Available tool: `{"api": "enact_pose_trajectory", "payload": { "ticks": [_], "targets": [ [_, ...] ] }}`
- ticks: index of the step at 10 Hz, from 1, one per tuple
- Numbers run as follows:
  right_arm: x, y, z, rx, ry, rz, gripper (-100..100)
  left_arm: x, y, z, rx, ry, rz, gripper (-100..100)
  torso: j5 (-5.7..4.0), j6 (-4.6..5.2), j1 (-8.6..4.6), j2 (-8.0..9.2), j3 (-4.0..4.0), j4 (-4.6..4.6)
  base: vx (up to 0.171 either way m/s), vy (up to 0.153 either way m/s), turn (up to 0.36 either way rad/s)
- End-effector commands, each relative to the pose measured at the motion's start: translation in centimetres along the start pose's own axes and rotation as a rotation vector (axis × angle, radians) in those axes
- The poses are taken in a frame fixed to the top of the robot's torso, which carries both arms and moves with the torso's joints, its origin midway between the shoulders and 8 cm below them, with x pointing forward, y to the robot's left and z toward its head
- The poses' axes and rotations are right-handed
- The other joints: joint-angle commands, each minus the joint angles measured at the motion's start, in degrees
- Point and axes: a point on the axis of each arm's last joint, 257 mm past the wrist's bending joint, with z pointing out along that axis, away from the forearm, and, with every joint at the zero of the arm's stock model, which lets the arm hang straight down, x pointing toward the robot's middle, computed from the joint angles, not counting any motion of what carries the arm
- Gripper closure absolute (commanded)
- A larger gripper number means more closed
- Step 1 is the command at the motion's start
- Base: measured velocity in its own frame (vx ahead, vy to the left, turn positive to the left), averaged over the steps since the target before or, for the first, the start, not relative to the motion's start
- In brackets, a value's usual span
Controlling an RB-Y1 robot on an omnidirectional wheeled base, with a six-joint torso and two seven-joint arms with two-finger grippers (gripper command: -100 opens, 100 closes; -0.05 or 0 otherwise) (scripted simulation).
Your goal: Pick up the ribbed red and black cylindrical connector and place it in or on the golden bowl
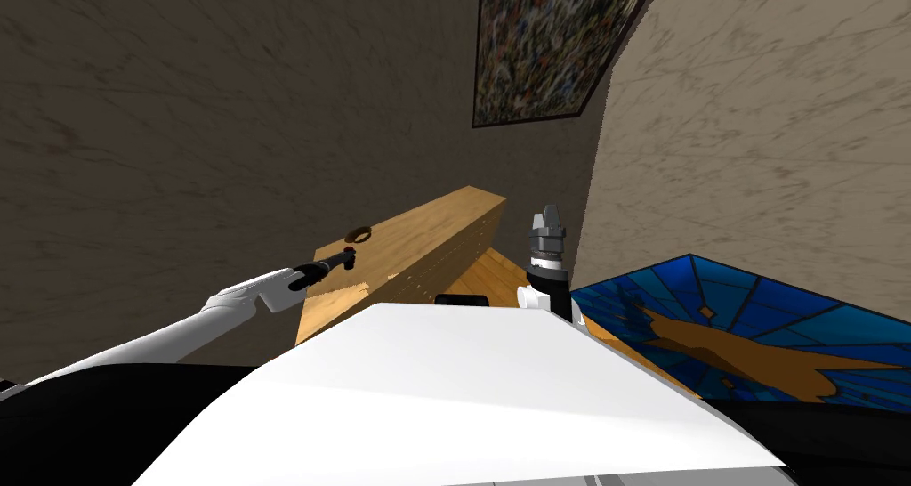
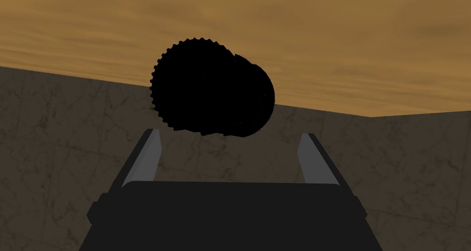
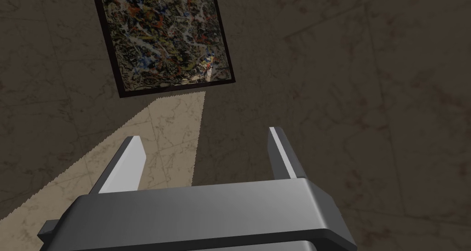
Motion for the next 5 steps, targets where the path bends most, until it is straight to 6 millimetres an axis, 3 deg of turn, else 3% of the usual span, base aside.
{"api": "enact_pose_trajectory", "payload": {
  "ticks": [1, 2, 3, 4, 5],
  "targets": [
    [0.0, 0.0, 0.0, 0.0, 0.0, 0.0, 0, 1.2, 1.7, -0.4, -0.037, 0.03, 0.011, -100, 0.0, 0.0, 0.0, 0.0, 0.0, 0.0, 0.052, -0.034, -0.071],
    [0.0, 0.0, 0.0, 0.0, 0.0, 0.0, 0, 0.8, 1.1, -0.3, -0.021, 0.018, 0.007, -100, -0.01, -0.01, -0.02, 0.1, 0.05, 0.02, 0.019, -0.013, -0.01],
    [0.0, 0.0, 0.0, 0.0, 0.0, 0.0, 0, 0.9, 1.2, -0.3, -0.024, 0.02, 0.007, 0, 0.0, -0.02, 0.04, 0.21, 0.12, 0.05, 0.0, 0.0, 0.0],
    [0.0, 0.0, 0.0, 0.0, 0.0, 0.0, 0, 1.6, 1.6, 0.0, -0.032, 0.019, 0.001, -100, 0.01, -0.02, 0.08, 0.29, 0.17, 0.07, 0.01, 0.024, -0.075],
    [0.0, 0.0, 0.0, 0.0, 0.0, 0.0, 0, 2.1, 1.9, 0.1, -0.038, 0.019, -0.003, -100, 0.04, -0.01, 0.17, 0.31, 0.17, 0.07, -0.015, 0.013, -0.045]
  ]
}}
